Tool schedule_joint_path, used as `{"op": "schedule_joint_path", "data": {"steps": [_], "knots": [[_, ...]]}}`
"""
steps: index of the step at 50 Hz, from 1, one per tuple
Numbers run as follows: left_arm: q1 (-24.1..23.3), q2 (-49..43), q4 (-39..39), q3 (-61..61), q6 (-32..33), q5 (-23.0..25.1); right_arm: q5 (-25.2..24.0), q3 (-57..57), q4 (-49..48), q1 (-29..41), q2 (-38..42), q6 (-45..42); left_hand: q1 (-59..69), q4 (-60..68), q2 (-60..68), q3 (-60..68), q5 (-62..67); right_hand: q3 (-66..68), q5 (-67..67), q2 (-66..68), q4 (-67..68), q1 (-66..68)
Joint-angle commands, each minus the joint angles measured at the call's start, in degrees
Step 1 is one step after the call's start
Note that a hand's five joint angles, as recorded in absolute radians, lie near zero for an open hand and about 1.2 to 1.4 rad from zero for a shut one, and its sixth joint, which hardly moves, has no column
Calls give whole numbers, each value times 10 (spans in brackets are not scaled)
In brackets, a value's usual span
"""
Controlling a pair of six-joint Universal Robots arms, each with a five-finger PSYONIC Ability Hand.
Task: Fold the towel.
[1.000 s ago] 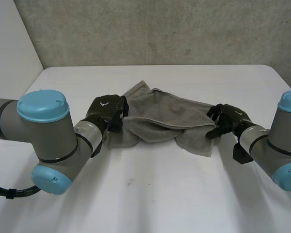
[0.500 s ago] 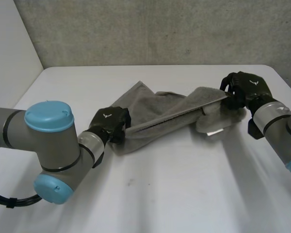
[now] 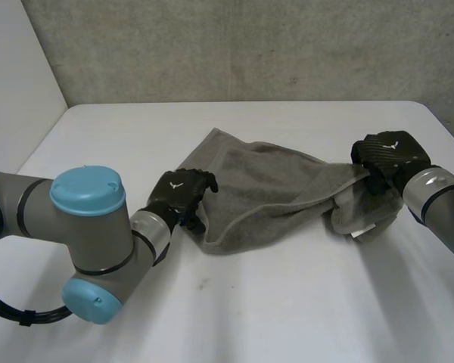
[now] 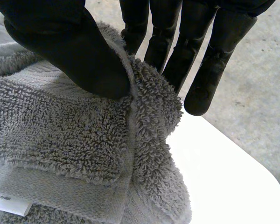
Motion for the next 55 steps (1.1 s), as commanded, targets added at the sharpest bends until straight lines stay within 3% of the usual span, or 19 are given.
{"op": "schedule_joint_path", "data": {"steps": [1,5,8,11,14,22,39,46,50,52,55], "knots": [[19,1,2,9,5,1,1,-4,-4,-17,19,-1,31,33,33,32,32,108,111,106,103,8],[42,-2,0,29,27,12,0,-3,-4,-17,24,-2,44,46,46,45,46,108,111,106,103,8],[53,-32,-26,87,99,72,0,1,-5,-16,30,-2,46,48,48,47,48,108,111,106,103,8],[54,-46,-46,110,130,96,0,1,-5,-15,31,-2,44,46,46,45,46,108,111,106,103,8],[56,-99,-126,196,233,143,0,5,-6,-11,32,-3,44,46,46,45,46,108,111,106,103,8],[65,-184,-236,328,346,152,0,6,-6,-10,40,-4,61,63,63,62,63,108,111,106,103,8],[65,-258,-257,440,385,150,-1,8,-6,-10,44,-6,152,154,154,153,154,108,111,106,103,8],[65,-261,-255,439,387,146,-4,8,-6,-11,48,-7,300,302,302,301,302,108,111,106,103,8],[65,-261,-254,435,388,146,-5,7,-6,-11,50,-7,286,289,288,287,288,108,111,106,103,8],[65,-261,-254,434,390,146,-6,7,-6,-11,50,-7,169,172,171,170,171,108,111,106,103,8],[65,-261,-254,433,394,145,-6,7,-6,-11,51,-7,128,130,130,129,130,108,111,106,103,8]]}}
